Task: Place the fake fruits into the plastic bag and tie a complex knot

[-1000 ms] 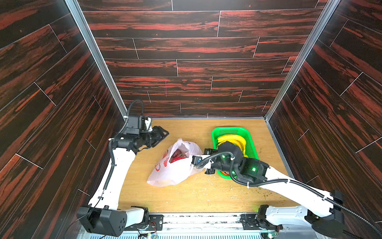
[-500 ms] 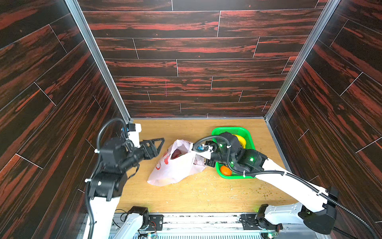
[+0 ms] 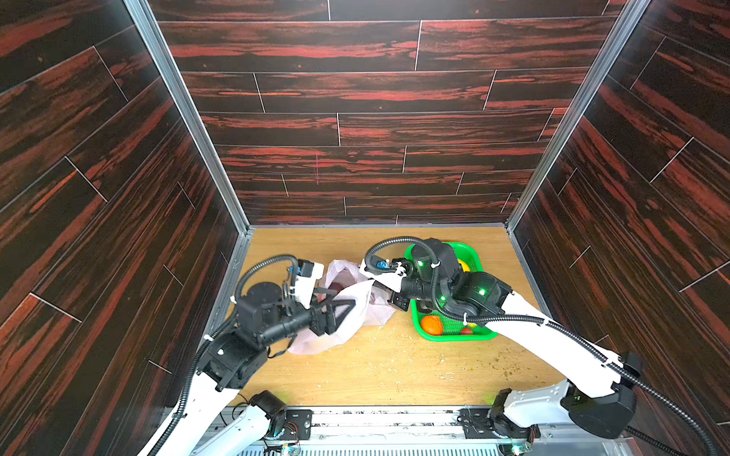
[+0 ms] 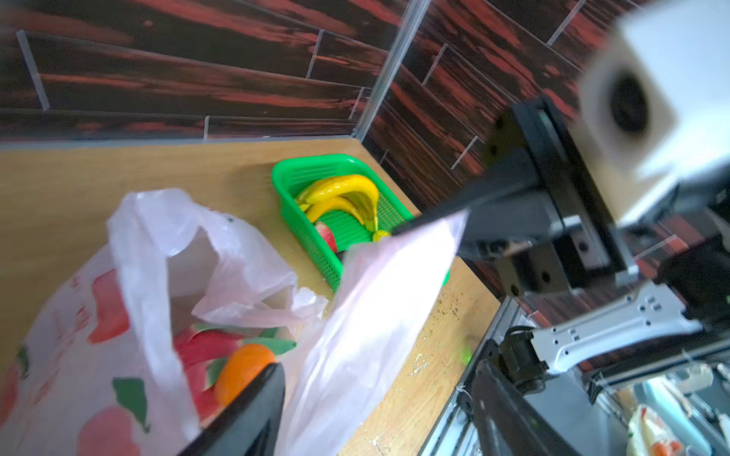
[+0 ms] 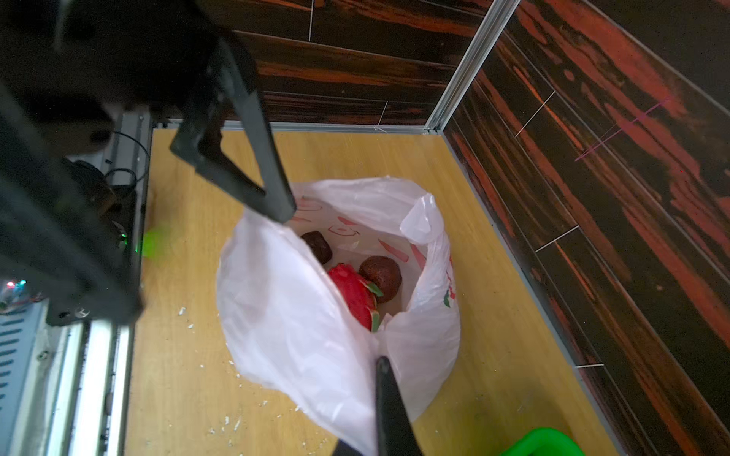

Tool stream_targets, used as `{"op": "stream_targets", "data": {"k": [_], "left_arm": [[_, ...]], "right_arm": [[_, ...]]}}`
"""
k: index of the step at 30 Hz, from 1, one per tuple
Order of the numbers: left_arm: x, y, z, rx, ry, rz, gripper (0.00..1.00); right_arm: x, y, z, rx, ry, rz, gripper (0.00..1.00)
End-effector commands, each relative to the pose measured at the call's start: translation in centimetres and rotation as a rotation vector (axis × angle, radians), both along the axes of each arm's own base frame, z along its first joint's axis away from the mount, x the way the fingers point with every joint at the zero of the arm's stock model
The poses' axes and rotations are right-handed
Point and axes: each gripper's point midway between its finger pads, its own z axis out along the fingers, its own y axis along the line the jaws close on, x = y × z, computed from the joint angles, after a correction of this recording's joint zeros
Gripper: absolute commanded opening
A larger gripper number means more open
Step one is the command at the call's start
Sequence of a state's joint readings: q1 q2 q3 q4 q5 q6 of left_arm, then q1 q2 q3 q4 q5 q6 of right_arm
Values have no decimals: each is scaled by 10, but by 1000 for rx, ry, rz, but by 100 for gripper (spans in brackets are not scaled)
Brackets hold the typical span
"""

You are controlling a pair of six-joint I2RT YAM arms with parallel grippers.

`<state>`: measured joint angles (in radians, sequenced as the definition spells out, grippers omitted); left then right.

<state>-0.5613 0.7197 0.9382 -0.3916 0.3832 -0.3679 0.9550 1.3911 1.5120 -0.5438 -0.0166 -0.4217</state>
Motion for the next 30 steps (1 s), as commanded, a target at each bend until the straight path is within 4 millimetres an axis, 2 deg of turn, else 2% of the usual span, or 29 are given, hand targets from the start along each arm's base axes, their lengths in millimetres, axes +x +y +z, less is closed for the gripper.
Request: {"op": "stream_targets", "data": {"k": [1, 10, 17, 23, 26, 30], "left_arm": [[2, -3, 27, -40, -174, 15, 79], [10, -32, -1, 92, -190, 29, 79], [26, -51, -19, 176, -204, 79, 76], [33, -53, -26, 159, -217, 121, 59], [33, -53, -30, 156, -214, 123, 46], [34, -53, -33, 164, -210, 123, 24]], "right_arm": [[0, 4, -2, -1, 66, -11, 0], [3, 7, 2, 1, 110, -33, 0], [-2, 9, 8, 28, 157, -30, 0], [-4, 8, 13, 40, 189, -41, 0], [-6, 8, 13, 47, 206, -40, 0], [-7, 8, 15, 58, 243, -44, 0]]}}
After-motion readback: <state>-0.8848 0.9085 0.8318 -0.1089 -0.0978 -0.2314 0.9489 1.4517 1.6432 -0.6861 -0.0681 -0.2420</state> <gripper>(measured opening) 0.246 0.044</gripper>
